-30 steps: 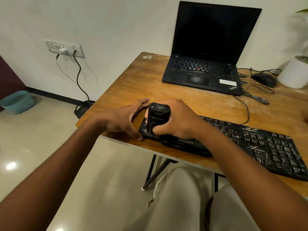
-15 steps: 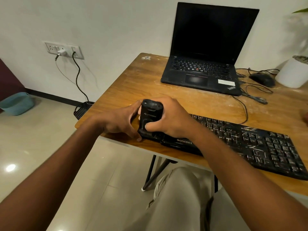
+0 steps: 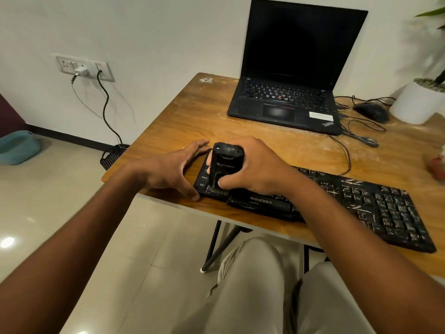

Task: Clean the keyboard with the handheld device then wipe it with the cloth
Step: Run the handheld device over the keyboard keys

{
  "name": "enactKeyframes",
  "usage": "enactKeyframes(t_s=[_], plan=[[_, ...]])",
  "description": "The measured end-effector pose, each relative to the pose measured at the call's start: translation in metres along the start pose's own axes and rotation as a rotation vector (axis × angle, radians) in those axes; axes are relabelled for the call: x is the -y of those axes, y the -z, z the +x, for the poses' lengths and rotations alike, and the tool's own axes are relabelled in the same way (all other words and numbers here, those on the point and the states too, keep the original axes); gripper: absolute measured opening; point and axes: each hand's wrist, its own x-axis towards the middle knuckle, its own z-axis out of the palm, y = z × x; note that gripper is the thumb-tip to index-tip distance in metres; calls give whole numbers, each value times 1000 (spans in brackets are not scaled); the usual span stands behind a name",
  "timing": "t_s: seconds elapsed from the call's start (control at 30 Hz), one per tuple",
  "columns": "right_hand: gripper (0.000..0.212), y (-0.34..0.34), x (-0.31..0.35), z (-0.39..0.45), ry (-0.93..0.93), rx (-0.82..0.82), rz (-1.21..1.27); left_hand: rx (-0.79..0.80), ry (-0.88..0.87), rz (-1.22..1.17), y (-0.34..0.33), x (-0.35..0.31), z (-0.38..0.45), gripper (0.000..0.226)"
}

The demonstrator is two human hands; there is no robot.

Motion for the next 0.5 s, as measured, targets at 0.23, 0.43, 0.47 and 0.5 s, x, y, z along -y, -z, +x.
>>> enactKeyframes(t_s=[0.23, 0.43, 0.47, 0.5], plan=[[31, 31, -11, -15, -125, 88, -117, 20, -6, -39, -1, -1, 0, 144], [39, 64, -29, -28, -139, -269, -16, 24, 28, -16, -1, -9, -3, 144], [40, 68, -33, -29, -143, -321, -19, 28, 40, -5, 0, -11, -4, 145], [42, 72, -35, -29, -148, -365, -18, 30, 52, 12, 1, -16, -4, 147]])
